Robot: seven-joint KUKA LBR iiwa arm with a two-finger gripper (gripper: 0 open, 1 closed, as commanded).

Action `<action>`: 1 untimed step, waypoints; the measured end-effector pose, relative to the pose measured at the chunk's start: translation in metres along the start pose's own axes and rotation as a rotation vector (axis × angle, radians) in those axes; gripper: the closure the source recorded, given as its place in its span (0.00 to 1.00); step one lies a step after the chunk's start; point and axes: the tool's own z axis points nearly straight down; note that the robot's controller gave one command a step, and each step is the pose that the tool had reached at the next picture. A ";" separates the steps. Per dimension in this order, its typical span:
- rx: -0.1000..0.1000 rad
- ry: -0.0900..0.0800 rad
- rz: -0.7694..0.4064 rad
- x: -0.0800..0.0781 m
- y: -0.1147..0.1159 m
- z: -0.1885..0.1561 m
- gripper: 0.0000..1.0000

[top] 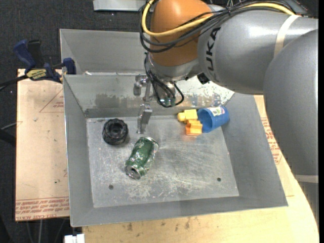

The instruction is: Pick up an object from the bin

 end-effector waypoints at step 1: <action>0.000 -0.002 0.001 0.000 0.000 -0.002 0.00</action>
Offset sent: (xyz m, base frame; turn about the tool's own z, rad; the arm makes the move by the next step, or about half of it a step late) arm -0.0397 -0.0136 -0.0999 -0.0107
